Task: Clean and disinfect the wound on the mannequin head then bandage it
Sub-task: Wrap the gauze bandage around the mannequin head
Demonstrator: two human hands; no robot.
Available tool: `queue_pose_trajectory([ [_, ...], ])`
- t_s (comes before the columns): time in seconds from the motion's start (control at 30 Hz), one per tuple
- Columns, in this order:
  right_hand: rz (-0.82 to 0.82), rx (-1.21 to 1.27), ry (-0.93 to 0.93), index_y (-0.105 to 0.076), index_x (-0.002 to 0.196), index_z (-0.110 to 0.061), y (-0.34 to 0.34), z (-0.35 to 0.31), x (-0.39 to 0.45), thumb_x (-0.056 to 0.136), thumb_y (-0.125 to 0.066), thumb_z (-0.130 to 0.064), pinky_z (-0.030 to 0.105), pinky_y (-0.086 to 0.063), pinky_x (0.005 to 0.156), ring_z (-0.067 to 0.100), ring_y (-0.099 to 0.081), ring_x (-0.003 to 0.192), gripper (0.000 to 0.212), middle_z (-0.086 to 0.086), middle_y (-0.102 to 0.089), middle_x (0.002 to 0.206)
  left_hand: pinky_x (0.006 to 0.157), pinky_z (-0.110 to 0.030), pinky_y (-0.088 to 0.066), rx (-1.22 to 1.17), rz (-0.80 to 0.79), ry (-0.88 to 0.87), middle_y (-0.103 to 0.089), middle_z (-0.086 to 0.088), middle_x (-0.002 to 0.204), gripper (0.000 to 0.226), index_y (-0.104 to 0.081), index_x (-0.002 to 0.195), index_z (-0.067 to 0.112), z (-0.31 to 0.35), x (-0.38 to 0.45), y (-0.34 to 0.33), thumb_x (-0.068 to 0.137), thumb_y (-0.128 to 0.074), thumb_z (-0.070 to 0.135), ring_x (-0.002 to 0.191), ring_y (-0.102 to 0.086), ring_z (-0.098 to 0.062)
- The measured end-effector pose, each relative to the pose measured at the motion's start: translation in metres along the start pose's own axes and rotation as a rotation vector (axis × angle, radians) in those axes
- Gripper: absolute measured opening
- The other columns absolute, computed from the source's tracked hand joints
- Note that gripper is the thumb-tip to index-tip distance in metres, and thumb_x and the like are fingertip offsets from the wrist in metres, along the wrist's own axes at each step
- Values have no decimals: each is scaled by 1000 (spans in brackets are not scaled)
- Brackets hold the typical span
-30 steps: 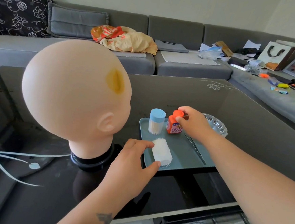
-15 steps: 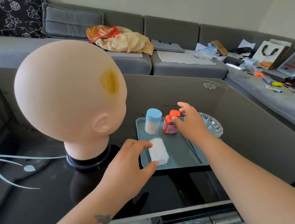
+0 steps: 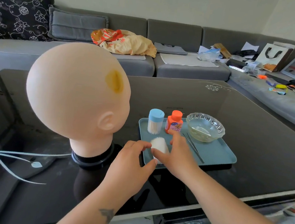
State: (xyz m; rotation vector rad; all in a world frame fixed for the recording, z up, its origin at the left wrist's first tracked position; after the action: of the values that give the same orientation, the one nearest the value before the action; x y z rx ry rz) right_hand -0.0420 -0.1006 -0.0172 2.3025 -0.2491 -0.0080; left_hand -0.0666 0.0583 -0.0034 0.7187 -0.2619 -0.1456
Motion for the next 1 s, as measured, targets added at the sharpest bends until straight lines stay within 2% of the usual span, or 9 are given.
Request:
queue_pose_trajectory([
  [0.13, -9, -70, -49, -21, 142, -28, -10, 1, -1, 73, -69, -48, 45, -40, 99, 26, -41, 123, 86, 5, -39, 131, 65, -3, -31, 10, 2, 11, -48, 25, 107, 36, -50, 114, 47, -2, -1, 2, 81, -65, 47, 95, -44, 19],
  [0.3, -19, -156, -64, -19, 142, -29, -18, 2, -3, 77, -64, -46, 42, -38, 94, 27, -44, 121, 80, 3, -42, 132, 67, -4, -32, 8, 10, 25, -49, 23, 109, 37, -52, 116, 43, -4, 1, 2, 81, -65, 47, 93, -43, 19],
  [0.47, -45, -111, -73, -21, 140, -29, -19, 2, -1, 79, -59, -34, 42, -40, 94, 28, -47, 119, 72, 4, -45, 132, 69, -4, -33, 8, 22, 51, -48, 22, 115, 38, -52, 116, 43, -7, 1, 4, 81, -66, 47, 98, -47, 6],
  [0.57, -42, 41, -96, -27, 138, -31, -11, 3, 2, 81, -58, -29, 41, -45, 89, 26, -54, 112, 65, 1, -48, 129, 67, -4, -32, 0, 35, 73, -47, 20, 117, 39, -52, 118, 42, -9, 1, 7, 82, -65, 45, 96, -49, 5],
  [0.63, -46, 275, -125, -34, 130, -36, -5, 2, 2, 82, -59, -27, 38, -51, 76, 20, -62, 93, 54, -4, -56, 112, 67, -4, -32, -11, 40, 83, -47, 20, 117, 36, -53, 118, 42, -10, 1, 8, 84, -64, 43, 98, -50, 5],
  [0.7, -56, 486, -151, -41, 116, -43, -1, 1, 1, 83, -60, -27, 29, -47, 66, 9, -60, 87, 41, -9, -57, 102, 68, -5, -33, -38, 49, 92, -51, 20, 114, 27, -54, 113, 41, -10, 1, 9, 87, -61, 38, 100, -51, 5],
  [0.83, -114, 743, -165, -49, 117, -40, -2, -4, -4, 87, -61, -24, 31, -45, 75, 12, -61, 93, 36, -5, -63, 105, 57, -3, -38, -210, 81, 159, -63, 18, 93, 14, -60, 99, 41, -12, 1, 12, 91, -56, 29, 80, -55, 14],
  [0.93, -175, 885, -145, -52, 120, -32, -8, -11, -11, 89, -60, -16, 34, -45, 73, 18, -62, 91, 36, 3, -66, 108, 46, -7, -36, -375, 114, 191, -63, 17, 64, 14, -63, 92, 38, -11, -2, 14, 92, -56, 25, 52, -52, 5],
  [1.0, -188, 914, -117, -52, 121, -31, -9, -15, -14, 89, -60, -15, 35, -46, 73, 18, -63, 92, 36, 3, -67, 108, 48, -7, -39, -428, 134, 193, -66, 16, 68, 15, -64, 92, 36, -8, -4, 16, 93, -56, 23, 56, -55, 0],
])
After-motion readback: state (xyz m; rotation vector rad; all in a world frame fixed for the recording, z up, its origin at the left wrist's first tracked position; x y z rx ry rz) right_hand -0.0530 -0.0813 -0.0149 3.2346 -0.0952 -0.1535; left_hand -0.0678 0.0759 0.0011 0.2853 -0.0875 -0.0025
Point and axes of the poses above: each hand's wrist, its own x-axis towards the middle knuckle, its own y-axis out of the back of the hand, z = x × y, the point moved 7 cm from there along x, towards the middle knuckle
